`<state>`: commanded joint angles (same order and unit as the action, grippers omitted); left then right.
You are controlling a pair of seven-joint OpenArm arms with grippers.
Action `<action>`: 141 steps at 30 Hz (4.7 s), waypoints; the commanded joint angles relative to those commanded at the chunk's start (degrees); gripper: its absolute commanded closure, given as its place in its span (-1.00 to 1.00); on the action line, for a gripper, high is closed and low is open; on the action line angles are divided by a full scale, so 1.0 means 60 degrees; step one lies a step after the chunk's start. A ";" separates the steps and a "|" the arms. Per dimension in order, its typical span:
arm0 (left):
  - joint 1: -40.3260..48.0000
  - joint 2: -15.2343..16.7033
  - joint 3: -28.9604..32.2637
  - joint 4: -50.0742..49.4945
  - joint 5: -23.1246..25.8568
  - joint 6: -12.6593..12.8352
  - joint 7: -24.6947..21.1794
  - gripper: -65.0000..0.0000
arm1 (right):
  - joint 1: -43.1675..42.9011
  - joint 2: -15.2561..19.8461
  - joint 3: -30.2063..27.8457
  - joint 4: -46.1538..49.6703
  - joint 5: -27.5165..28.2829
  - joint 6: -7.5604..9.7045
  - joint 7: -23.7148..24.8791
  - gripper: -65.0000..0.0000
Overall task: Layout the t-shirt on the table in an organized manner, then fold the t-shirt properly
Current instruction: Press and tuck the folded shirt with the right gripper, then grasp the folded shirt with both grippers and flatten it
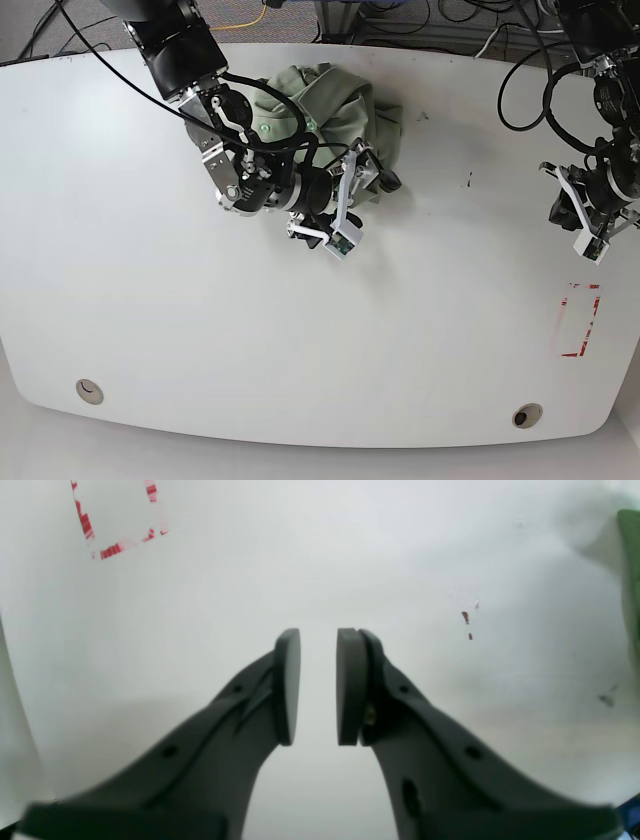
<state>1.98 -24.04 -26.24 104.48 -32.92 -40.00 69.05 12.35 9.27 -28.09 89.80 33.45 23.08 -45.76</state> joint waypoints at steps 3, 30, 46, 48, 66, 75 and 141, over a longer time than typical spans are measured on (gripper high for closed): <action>0.0015 0.0000 0.0000 0.0000 0.0000 0.0000 0.0000 0.67 | 0.0044 0.0015 0.0000 -0.0366 0.0000 0.0015 0.0088 -0.61; 0.0000 0.0000 0.0015 0.0000 0.0000 0.0000 0.0000 0.67 | 0.0015 0.0278 -0.0059 -0.0264 0.0029 0.0103 0.0044 0.98; 0.0059 0.0000 0.0015 0.0000 0.0000 0.0000 0.0000 0.67 | 0.0293 -0.0659 -0.0293 0.0806 0.0029 0.0029 -0.0645 0.98; 0.0103 0.0000 0.0015 0.0000 0.0000 0.0000 0.0000 0.67 | 0.0322 -0.0777 -0.0293 0.0806 0.0029 0.0029 -0.0645 0.98; 0.0425 0.0015 0.0147 0.0015 -0.0044 0.0000 0.0000 0.67 | 0.0645 -0.0864 -0.0278 -0.0542 0.0015 0.0015 0.0366 0.52; 0.0454 0.0015 0.1758 0.0073 -0.0835 0.0000 0.0000 0.67 | 0.0835 -0.0864 -0.0278 -0.0015 0.0044 0.0000 0.0396 -0.80; -0.2842 0.2476 0.6037 -0.2725 0.3004 0.0000 -0.1070 0.67 | -0.4278 0.0967 0.1934 0.4176 -0.1949 0.2168 0.0469 0.62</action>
<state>-15.08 -9.19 9.98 88.13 -14.90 -40.00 62.64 -13.32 15.08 -16.48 114.86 21.76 36.09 -42.95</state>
